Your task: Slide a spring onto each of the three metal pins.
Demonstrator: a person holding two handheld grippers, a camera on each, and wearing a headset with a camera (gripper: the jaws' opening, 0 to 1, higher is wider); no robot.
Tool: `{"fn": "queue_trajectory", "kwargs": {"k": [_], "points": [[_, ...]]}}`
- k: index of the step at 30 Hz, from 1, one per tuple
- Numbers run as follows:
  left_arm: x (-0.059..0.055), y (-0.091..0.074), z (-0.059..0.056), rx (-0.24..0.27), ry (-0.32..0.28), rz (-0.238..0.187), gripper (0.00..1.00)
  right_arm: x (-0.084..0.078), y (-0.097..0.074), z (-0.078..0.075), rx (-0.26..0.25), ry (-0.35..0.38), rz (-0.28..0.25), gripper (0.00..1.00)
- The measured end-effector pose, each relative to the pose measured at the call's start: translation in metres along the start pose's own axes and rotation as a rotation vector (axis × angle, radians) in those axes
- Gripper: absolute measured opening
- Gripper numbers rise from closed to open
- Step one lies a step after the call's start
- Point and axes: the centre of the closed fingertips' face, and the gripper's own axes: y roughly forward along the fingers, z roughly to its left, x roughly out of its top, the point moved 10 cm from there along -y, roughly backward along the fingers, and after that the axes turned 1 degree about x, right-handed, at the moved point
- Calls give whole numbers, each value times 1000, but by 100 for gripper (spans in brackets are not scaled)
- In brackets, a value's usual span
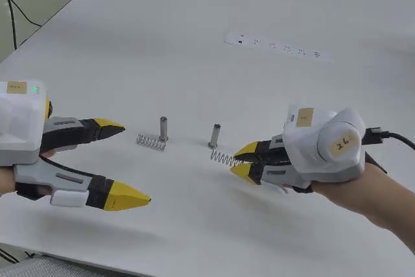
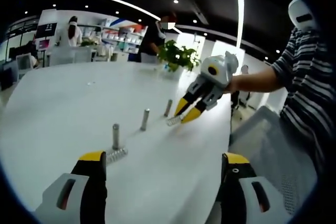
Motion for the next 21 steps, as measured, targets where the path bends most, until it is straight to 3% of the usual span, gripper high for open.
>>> {"fn": "queue_trajectory", "kwargs": {"k": [8,21], "points": [[5,13,-4,-47,27,21,84,1,-9,9,8,-31,2,8],[15,38,-12,-127,84,32,68,18,-11,13,33,-74,-15,8]]}}
